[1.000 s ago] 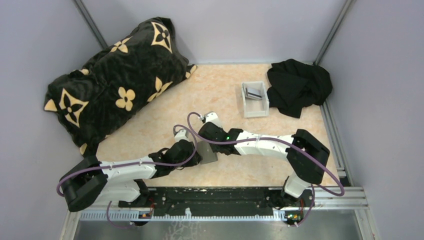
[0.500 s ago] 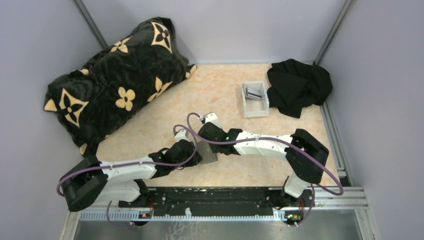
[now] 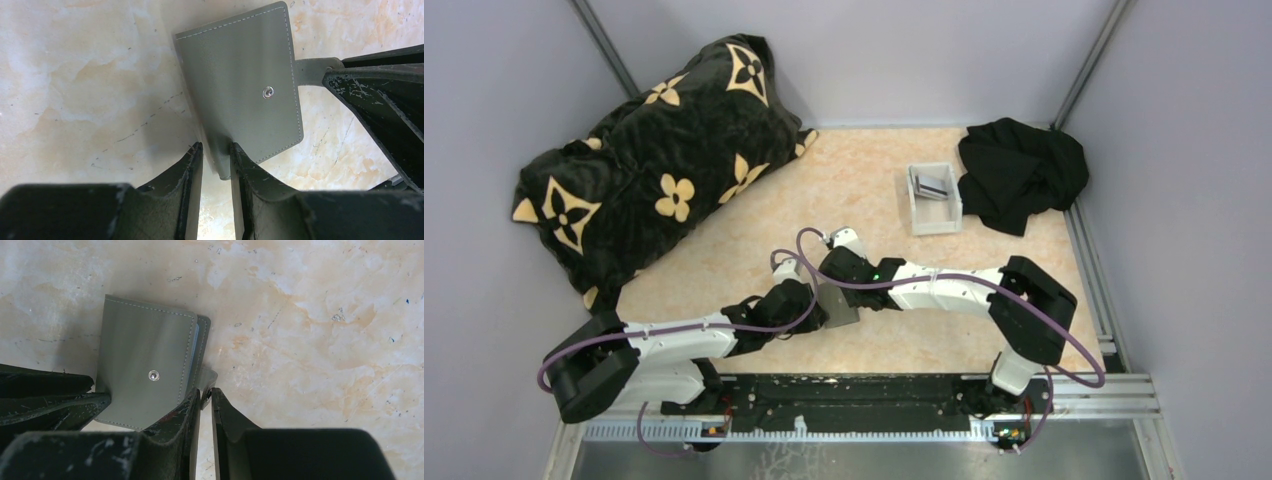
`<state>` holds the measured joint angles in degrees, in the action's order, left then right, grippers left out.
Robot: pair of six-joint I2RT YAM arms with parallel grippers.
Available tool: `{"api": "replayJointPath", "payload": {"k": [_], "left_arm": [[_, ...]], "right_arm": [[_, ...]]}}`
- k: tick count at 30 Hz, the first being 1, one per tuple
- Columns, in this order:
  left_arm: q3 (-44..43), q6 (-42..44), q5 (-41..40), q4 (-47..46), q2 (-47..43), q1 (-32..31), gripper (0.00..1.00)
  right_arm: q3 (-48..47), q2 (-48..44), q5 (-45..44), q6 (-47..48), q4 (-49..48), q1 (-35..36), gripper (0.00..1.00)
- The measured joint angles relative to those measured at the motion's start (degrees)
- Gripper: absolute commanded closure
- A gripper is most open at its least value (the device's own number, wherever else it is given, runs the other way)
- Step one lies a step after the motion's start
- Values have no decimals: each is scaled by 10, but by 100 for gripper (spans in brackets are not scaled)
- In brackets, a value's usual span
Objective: Put the credit cards into the card holder
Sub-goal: Close the card holder at the center of the board.
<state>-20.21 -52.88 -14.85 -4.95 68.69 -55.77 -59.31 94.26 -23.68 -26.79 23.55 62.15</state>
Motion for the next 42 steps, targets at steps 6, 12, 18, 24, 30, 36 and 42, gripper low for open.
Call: {"api": "replayJointPath", "payload": {"k": [6, 12, 18, 24, 30, 36, 42], "left_arm": [[0, 0, 0, 0, 0, 0, 67], [0, 0, 0, 0, 0, 0, 67], [0, 0, 0, 0, 0, 0, 67], [0, 0, 0, 0, 0, 0, 67], [0, 0, 0, 0, 0, 0, 67], [0, 0, 0, 0, 0, 0, 67], [0, 0, 0, 0, 0, 0, 67]], "right_arm": [[0, 0, 0, 0, 0, 0, 88], [0, 0, 0, 0, 0, 2, 85], [0, 0, 0, 0, 0, 4, 83], [0, 0, 0, 0, 0, 5, 83], [-1, 0, 0, 0, 0, 5, 83], [-1, 0, 0, 0, 1, 5, 84], [-1, 0, 0, 1, 1, 5, 85]]}}
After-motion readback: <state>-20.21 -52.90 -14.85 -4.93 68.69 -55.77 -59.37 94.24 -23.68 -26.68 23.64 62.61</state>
